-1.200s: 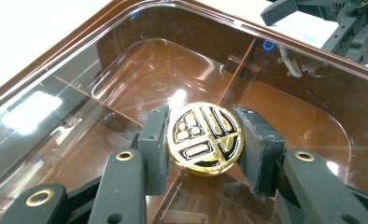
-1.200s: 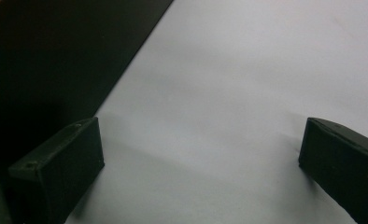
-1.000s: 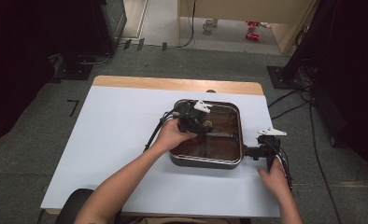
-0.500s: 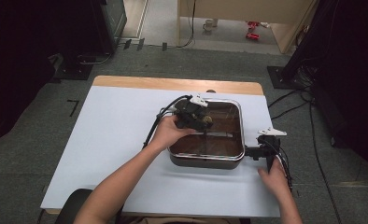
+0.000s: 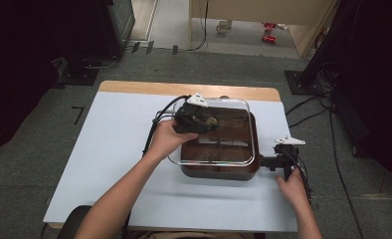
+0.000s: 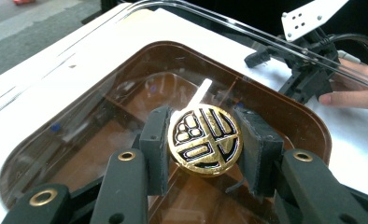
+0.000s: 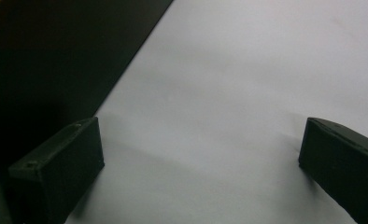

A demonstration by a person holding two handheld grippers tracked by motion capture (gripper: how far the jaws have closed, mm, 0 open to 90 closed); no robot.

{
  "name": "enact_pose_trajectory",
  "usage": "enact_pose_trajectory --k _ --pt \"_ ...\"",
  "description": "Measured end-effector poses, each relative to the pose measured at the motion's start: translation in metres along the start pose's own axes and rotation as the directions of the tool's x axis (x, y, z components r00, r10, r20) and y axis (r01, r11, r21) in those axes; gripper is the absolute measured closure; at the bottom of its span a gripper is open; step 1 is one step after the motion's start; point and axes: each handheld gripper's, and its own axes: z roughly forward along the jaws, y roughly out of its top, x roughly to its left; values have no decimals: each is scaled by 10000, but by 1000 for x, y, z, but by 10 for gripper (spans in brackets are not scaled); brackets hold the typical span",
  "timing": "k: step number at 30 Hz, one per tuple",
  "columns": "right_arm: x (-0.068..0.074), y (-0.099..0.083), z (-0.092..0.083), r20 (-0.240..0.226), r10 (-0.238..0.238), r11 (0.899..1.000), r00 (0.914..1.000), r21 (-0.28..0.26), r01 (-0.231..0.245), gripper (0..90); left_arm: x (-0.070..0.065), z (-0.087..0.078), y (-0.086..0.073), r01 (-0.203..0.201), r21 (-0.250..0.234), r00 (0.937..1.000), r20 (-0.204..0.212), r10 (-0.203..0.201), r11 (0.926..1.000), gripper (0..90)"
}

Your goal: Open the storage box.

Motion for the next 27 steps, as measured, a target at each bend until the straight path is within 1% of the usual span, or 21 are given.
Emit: enact_pose_trajectory --k 1,2,4,5,7,9,10,13,16,17,18,22,23,24,27 --pt "0 0 0 -1 -2 10000 10000 0 2 0 3 -6 -2 67 -19 9999 -82 -68 10000 588" --pt "0 0 0 -1 -2 10000 10000 0 2 0 3 -6 -2 67 -19 9999 -82 -68 10000 588" --pt "0 0 0 -2 3 10000 10000 2 -3 0 6 -12 -4 181 -26 9996 -196 -182 9998 588" --pt "0 0 0 -2 -15 10000 10000 5 15 0 10 -19 -8 304 -42 9990 -341 -306 9995 588" --pt "0 0 0 0 -17 10000 10000 5 17 0 12 -22 -10 359 -66 9985 -418 -362 9993 589" --pt "0 0 0 1 -15 10000 10000 5 15 0 18 -30 -15 536 -38 9968 -599 -537 9986 589" --pt "0 0 0 1 -15 10000 10000 5 15 0 18 -30 -15 536 -38 9968 -599 -537 9986 589" --pt "0 0 0 1 -15 10000 10000 6 15 0 23 -40 -22 762 -73 9939 -794 -765 9971 589" --pt "0 0 0 0 -13 10000 10000 2 13 0 28 -49 -28 848 -58 9914 -1000 -850 9964 589" --pt "0 0 0 -2 -13 10000 10000 3 13 0 33 -57 -34 980 -75 9879 -1197 -982 9952 589" --pt "0 0 0 -2 -13 10000 10000 3 13 0 33 -57 -34 980 -75 9879 -1197 -982 9952 589" --pt "0 0 0 -2 -10 10000 10000 -8 10 0 41 -71 -44 1262 -128 9804 -1508 -1267 9919 589" --pt "0 0 0 -7 -1 10000 10000 -5 1 0 46 -78 -49 1386 -152 9755 -1702 -1391 9902 589" --pt "0 0 0 -7 -1 10000 10000 -5 1 0 46 -78 -49 1386 -152 9755 -1702 -1391 9902 589" --pt "0 0 0 -6 0 10000 10000 -4 0 0 54 -91 -57 1628 -255 9657 -2007 -1646 9863 589"
